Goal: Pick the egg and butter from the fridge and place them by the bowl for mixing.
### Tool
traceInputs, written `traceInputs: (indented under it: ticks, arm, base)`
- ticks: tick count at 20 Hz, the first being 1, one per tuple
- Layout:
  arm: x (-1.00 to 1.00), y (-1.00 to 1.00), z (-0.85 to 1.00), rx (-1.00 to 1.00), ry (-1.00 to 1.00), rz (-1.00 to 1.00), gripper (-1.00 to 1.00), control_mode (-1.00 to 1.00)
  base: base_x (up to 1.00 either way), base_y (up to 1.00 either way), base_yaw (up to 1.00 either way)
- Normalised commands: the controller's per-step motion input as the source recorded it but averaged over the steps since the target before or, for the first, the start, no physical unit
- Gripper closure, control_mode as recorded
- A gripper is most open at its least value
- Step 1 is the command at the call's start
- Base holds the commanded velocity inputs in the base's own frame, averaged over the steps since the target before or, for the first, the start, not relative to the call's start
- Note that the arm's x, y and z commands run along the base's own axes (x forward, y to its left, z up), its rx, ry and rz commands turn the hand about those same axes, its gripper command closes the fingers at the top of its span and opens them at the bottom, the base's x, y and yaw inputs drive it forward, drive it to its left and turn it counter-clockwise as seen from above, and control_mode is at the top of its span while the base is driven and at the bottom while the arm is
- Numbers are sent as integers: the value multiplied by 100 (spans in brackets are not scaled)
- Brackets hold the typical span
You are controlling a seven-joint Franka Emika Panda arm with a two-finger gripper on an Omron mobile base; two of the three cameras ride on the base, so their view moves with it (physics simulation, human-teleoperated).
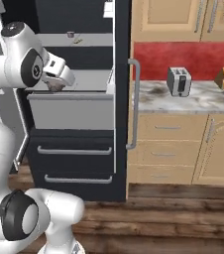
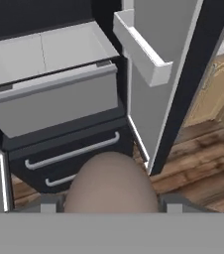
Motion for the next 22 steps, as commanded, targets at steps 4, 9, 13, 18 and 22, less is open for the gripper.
traceInputs:
  ticks: [4,9,13,18,22]
  arm:
    - [0,0,0,0,0,0,100,100]
    - [0,0,0,0,0,0,100,100]
    - [0,0,0,0,0,0,100,100]
    - [0,0,0,0,0,0,100,100]
    - [0,0,0,0,0,0,100,100]
  base:
    - [0,-15,-46]
    - [-2,-21,-48]
    - [0,-20,-48]
    - [-1,-10,-45]
    - [0,-22,-46]
